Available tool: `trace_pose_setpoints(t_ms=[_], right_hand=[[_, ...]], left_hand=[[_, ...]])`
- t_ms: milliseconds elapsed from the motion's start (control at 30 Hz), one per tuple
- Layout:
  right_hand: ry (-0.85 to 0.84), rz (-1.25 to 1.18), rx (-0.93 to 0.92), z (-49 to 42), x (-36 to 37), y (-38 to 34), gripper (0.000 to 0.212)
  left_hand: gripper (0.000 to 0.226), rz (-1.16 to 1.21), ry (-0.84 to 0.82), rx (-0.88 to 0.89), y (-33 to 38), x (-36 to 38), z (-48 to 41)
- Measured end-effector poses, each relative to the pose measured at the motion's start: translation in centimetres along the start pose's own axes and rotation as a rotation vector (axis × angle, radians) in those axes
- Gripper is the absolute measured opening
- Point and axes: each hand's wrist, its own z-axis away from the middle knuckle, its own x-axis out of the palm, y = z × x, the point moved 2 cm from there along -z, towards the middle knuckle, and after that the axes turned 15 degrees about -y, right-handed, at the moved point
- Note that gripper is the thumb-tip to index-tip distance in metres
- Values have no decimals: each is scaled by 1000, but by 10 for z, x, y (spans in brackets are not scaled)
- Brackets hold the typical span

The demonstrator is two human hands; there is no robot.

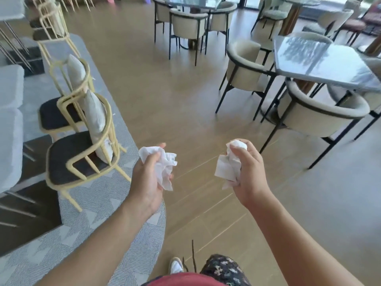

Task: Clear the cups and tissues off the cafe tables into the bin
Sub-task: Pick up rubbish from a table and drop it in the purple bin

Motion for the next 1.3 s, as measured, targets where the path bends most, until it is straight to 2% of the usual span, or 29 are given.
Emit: trace_pose_setpoints(t_ms=[200, 300, 433, 733, 833, 933, 1100, 1300], right_hand=[[-30, -12, 10, -127, 1, -12, 4], [-57, -18, 18, -199, -2, -18, 17], [-118, -63, 25, -303, -12, -39, 5], [-243, -18, 68, -520, -27, -114, 2], [-281, -23, 83, -573, -25, -122, 16], [-277, -1, 103, -628, -21, -128, 22], [-272, 25, 121, -734, 3, -129, 4], [-295, 82, 123, -884, 66, -145, 3]], left_hand=[[22, -2, 32, 8, 24, -5, -114], [23, 5, 49, 30, 34, -3, -180], [25, -15, 82, 59, 52, 11, -278], [24, -1, 163, 105, 108, 49, -470], [25, 5, 183, 91, 116, 49, -519], [26, 31, 220, 96, 126, 40, -573], [26, 91, 265, 120, 150, 9, -672], [24, 85, 244, 124, 212, -39, -810]])
